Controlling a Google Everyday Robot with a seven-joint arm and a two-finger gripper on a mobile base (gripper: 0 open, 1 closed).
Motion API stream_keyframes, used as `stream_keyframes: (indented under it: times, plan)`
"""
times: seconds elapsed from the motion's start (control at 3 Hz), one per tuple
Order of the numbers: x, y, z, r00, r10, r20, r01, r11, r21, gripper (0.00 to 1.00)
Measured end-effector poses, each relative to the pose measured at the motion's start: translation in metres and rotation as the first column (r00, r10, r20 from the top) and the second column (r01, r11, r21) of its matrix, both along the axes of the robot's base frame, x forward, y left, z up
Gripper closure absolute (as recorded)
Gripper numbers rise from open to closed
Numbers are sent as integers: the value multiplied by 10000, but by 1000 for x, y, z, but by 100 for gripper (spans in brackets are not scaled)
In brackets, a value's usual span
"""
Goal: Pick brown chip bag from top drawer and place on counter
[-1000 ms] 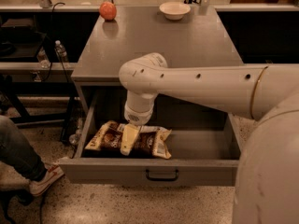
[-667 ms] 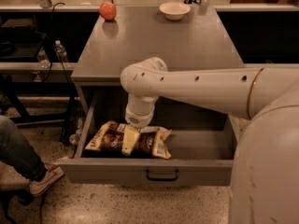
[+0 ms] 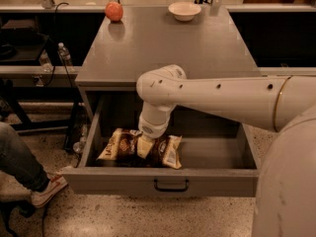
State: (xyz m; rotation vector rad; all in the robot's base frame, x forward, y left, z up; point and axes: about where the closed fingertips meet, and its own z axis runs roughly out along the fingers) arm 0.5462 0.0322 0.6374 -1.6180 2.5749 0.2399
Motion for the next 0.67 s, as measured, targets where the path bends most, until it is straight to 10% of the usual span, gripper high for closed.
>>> stream_keyframes:
  times: [0.33, 0.67]
  plan:
    - [-5, -23, 42, 9934, -494, 1035, 384, 9936, 1062, 99]
    - [0, -42, 100, 9692, -721, 2355, 398, 9895, 1391, 100]
